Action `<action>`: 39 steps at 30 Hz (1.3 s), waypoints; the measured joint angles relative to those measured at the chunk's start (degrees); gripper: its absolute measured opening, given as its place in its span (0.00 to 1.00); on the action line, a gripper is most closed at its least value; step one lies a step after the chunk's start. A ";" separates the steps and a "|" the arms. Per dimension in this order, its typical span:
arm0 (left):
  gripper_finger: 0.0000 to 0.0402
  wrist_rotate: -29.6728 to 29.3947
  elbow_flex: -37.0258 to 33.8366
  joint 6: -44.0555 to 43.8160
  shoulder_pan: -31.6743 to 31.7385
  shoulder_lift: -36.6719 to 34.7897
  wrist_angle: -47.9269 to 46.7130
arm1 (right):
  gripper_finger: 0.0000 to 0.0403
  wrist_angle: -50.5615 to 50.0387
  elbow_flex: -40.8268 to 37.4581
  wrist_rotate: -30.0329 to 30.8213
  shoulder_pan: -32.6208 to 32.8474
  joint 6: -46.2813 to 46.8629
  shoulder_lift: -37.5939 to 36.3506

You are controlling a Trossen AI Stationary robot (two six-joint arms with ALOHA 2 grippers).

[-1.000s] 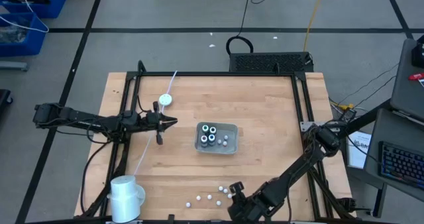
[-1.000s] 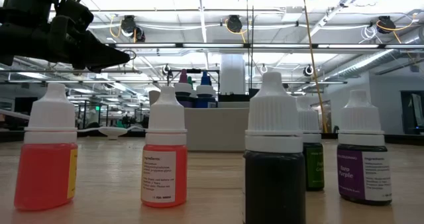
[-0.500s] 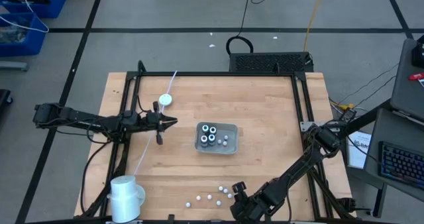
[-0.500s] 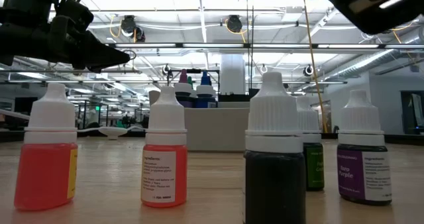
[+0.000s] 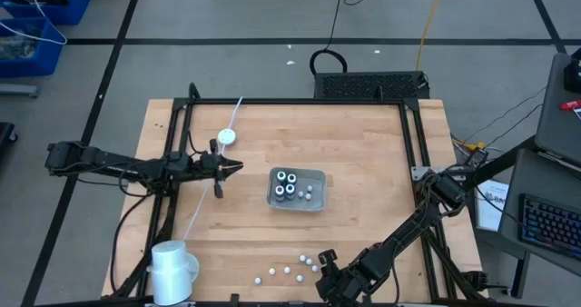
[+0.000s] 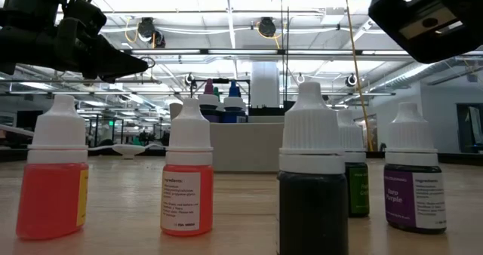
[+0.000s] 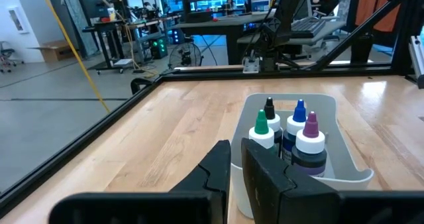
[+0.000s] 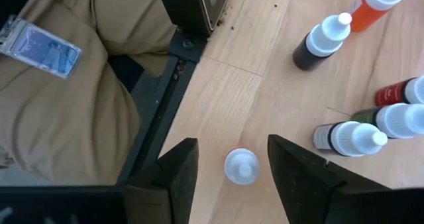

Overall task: Pick & Place food coloring
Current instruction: Put the small orange food coloring bottle into the gray container

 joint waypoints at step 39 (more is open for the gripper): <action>0.12 0.02 0.00 0.00 -0.02 0.02 0.16 | 0.11 -10.06 5.23 -3.08 -3.79 -2.12 -3.63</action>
